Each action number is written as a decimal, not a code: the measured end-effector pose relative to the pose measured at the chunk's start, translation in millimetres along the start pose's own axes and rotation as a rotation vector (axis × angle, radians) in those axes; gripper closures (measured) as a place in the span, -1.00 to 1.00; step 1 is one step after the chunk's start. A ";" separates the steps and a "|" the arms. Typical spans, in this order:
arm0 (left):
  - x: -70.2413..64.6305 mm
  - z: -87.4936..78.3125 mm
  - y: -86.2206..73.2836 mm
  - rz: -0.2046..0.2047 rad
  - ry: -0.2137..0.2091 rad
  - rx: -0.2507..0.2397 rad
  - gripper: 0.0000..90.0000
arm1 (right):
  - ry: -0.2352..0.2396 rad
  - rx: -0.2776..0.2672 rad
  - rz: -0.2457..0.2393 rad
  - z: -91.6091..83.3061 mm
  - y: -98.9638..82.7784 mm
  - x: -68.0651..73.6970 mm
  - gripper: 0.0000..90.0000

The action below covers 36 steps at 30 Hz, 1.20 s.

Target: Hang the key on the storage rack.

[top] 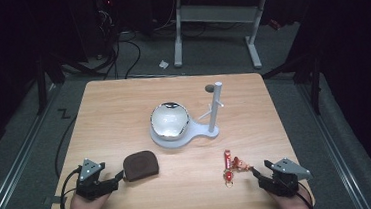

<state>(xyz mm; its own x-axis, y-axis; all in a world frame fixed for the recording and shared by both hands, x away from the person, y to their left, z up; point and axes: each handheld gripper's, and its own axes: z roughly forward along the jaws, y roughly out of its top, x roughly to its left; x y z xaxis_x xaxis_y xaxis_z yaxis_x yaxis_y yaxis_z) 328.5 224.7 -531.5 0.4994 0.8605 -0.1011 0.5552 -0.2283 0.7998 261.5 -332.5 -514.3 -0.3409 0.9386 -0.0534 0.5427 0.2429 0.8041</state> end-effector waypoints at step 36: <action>-0.1 2.2 6.7 -0.017 -0.035 -0.059 -0.57 | 0.018 -0.007 -0.037 12.9 0.5 5.8 -0.01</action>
<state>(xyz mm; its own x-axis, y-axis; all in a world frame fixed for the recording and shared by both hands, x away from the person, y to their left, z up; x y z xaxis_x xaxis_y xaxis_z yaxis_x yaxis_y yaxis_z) 333.7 222.1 -527.4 0.5136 0.8474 -0.1349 0.5244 -0.1856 0.8310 269.6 -323.8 -521.9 -0.3749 0.9242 -0.0727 0.5236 0.2758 0.8061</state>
